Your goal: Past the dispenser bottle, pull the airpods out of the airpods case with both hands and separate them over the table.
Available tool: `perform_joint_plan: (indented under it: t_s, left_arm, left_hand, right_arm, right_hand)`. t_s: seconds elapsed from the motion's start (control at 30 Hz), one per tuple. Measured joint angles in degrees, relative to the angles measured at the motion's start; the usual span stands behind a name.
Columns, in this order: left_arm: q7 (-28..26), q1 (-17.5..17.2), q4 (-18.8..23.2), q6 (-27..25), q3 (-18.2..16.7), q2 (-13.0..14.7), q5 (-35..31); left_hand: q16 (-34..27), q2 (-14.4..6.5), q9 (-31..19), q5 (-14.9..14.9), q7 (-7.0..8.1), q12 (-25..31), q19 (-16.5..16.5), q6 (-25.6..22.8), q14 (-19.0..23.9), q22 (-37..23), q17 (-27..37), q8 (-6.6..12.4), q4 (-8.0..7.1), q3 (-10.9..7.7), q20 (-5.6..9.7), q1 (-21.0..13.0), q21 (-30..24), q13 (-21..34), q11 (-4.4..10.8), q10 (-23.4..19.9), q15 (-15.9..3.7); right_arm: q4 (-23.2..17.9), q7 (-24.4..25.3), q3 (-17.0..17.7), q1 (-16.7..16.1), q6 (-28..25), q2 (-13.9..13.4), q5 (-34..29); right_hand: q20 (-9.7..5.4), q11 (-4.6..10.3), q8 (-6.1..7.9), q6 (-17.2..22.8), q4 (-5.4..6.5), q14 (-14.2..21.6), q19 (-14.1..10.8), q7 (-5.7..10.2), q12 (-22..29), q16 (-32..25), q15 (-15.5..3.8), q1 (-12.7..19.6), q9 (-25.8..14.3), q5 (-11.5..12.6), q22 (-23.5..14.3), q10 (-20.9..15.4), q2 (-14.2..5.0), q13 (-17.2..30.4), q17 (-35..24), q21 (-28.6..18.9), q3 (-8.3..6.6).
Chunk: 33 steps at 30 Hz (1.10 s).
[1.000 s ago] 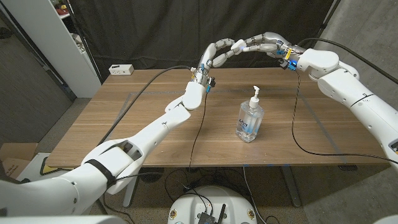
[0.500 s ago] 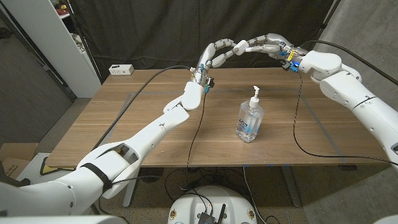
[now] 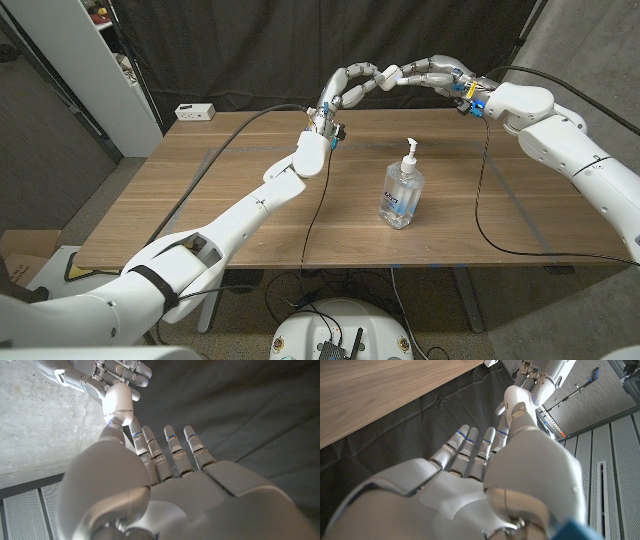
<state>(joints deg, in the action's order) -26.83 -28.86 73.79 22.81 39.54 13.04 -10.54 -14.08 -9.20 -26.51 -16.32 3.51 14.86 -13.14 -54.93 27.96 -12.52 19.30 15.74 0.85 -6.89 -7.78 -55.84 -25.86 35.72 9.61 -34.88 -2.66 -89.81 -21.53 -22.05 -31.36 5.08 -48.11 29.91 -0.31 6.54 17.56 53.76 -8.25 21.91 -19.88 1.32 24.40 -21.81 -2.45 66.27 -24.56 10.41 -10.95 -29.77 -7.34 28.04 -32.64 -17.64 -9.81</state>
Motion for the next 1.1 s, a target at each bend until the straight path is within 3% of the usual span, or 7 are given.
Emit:
perform_joint_plan:
  t_s: [0.07,0.17,0.2,0.37,0.67,0.9,1.1]
  left_arm:
    - [1.36,0.0,0.0,-0.54,0.0,0.0,1.45]
    - [3.91,-0.06,0.53,-1.18,-0.54,-0.33,4.26]
    - [5.0,-0.08,0.64,-1.47,-0.74,-0.37,5.54]
    - [9.35,-0.13,1.0,-2.82,-1.23,-0.47,10.5]
    - [14.09,-0.14,1.58,-5.16,-1.59,-0.34,15.86]
    - [15.72,0.45,0.26,-2.29,-1.16,0.3,15.45]
    - [14.53,1.34,-0.95,0.62,-0.42,1.41,11.41]
  left_hand:
    - [0.0,-0.68,0.0,0.0,-0.46,-0.09,0.0,-0.46,0.0,0.0,0.21,0.0,-0.17,0.16,0.0,0.68,0.0,0.25,-0.41,0.41,0.0]
    - [0.0,-2.62,0.0,0.45,-1.48,-0.29,0.0,-1.48,-0.56,-0.13,0.49,0.01,-3.83,-2.24,0.0,1.21,-0.22,0.27,-0.71,0.71,-0.1]
    - [0.0,-4.19,-2.69,0.37,-1.01,-0.29,0.0,-2.61,-0.56,-0.16,0.53,2.92,-4.21,-2.61,0.0,0.38,-0.22,0.27,-0.72,0.72,-0.1]
    - [0.0,-3.09,-4.57,1.1,-1.38,-0.29,0.03,-3.61,-0.55,-0.15,0.79,4.65,-6.91,-3.38,-0.03,2.29,-0.43,0.26,-1.13,0.3,-0.1]
    - [-0.33,-1.13,-5.89,2.46,-2.76,-0.29,0.22,-2.49,0.11,-0.15,1.06,5.08,-9.59,-3.21,-0.22,5.86,-0.87,0.26,-1.84,-0.44,-0.1]
    - [0.4,7.69,-5.39,4.25,-1.77,-1.09,1.36,6.07,-0.89,0.28,0.15,0.78,-9.72,3.75,-1.34,15.19,-0.78,-0.31,-2.23,1.6,0.01]
    - [1.14,11.34,-4.94,3.17,-0.34,-1.55,1.78,8.9,-1.91,0.55,-0.18,-0.89,-8.24,5.79,-1.75,14.45,-0.55,-0.43,-1.9,3.0,0.04]
  right_arm:
    - [0.33,0.0,0.0,0.0,0.0,-0.12,0.0]
    - [0.72,-1.43,0.0,0.04,0.0,-0.19,0.55]
    - [0.85,-1.54,0.0,0.06,0.0,-0.2,0.6]
    - [1.43,-2.61,0.0,0.2,0.32,-0.23,1.26]
    - [1.97,-3.64,0.2,0.24,0.79,-0.25,2.08]
    - [1.99,-3.42,0.57,-0.06,0.88,-0.33,2.57]
    - [1.88,-3.03,0.73,-0.21,0.83,-0.39,2.7]
  right_hand:
    - [-0.03,0.02,0.0,0.0,0.0,-0.51,0.04,0.0,0.0,0.23,0.1,0.0,0.0,0.0,0.0,0.27,0.0,0.16,-0.05,0.0,0.0]
    - [-0.24,-0.07,0.0,0.0,0.0,-0.51,0.27,0.0,0.0,0.29,0.1,0.08,0.01,-0.01,0.0,0.55,-0.07,0.27,-0.17,0.0,0.0]
    - [-0.1,-0.08,0.0,-0.01,-0.01,-0.51,0.56,0.01,0.0,0.29,0.1,0.19,0.02,-0.01,0.0,0.54,-0.17,0.27,-0.17,0.0,0.0]
    - [-0.02,-0.08,0.0,-0.01,-0.01,-0.82,0.65,0.01,0.0,0.29,-0.21,0.23,0.02,-0.03,0.0,0.54,-0.2,0.27,-0.17,0.0,0.0]
    - [-0.01,-0.08,0.0,-0.33,-0.02,-0.82,0.64,0.33,0.0,0.29,-0.21,0.23,0.02,0.01,0.0,0.54,-0.2,0.27,-0.17,0.0,0.01]
    - [-0.01,-0.08,0.0,-0.33,-0.03,-0.82,0.64,0.33,0.0,0.29,-0.21,0.23,0.02,0.01,0.0,0.54,-0.19,0.53,-0.01,0.0,0.02]
    - [-0.01,-0.08,0.0,-0.34,-0.03,-0.82,0.64,0.34,0.0,0.29,-0.21,0.29,0.02,0.01,0.0,0.54,-0.13,0.53,-0.01,0.0,0.02]
